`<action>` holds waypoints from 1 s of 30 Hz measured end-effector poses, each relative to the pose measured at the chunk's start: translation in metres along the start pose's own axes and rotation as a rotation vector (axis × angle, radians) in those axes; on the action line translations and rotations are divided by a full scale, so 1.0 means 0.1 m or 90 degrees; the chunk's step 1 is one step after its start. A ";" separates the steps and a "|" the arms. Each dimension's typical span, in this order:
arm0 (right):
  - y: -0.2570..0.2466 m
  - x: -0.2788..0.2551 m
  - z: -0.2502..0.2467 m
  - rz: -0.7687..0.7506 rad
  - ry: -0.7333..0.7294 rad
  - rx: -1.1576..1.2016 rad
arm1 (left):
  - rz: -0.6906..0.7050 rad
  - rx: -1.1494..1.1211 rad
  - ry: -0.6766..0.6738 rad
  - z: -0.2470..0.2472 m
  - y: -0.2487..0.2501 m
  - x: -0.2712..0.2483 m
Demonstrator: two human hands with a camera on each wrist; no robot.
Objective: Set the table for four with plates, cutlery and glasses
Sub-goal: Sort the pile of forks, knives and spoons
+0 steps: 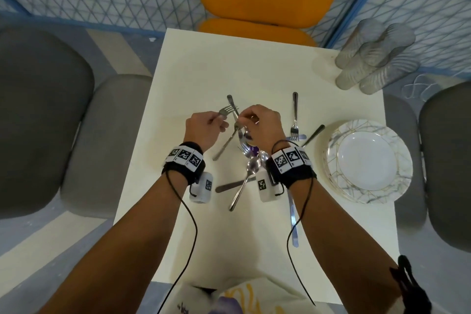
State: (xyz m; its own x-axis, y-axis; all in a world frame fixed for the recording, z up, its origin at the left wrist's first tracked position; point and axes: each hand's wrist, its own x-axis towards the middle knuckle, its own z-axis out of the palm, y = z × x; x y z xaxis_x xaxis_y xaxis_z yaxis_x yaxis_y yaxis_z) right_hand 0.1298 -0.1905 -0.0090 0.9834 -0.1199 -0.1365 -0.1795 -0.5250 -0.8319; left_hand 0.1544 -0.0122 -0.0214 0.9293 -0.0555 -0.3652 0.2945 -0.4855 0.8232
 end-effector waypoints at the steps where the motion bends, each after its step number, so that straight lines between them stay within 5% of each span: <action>1: -0.03 -0.01 -0.05 -0.011 0.004 0.017 | -0.003 -0.008 -0.029 0.04 0.03 -0.02; 8: -0.01 -0.10 -0.14 0.022 0.116 0.137 | -0.076 -0.289 -0.146 0.33 0.13 -0.31; 19: 0.15 -0.07 -0.01 0.018 0.082 0.076 | -0.154 -0.334 -0.087 0.30 -0.07 -0.33; 27: 0.60 -0.14 0.35 -0.040 -0.131 -0.449 | -0.220 -0.363 -0.026 0.13 -0.30 -0.30; 30: 0.64 -0.14 0.40 -0.045 -0.150 -0.521 | -0.243 -0.369 -0.025 0.13 -0.38 -0.31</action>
State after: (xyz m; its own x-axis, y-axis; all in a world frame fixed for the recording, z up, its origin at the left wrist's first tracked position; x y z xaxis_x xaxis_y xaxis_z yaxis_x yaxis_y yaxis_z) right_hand 0.1061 -0.1889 -0.0813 0.9570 0.0672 -0.2822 0.0084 -0.9788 -0.2047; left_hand 0.1120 -0.0032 -0.0465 0.7311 -0.0109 -0.6821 0.6812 0.0666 0.7291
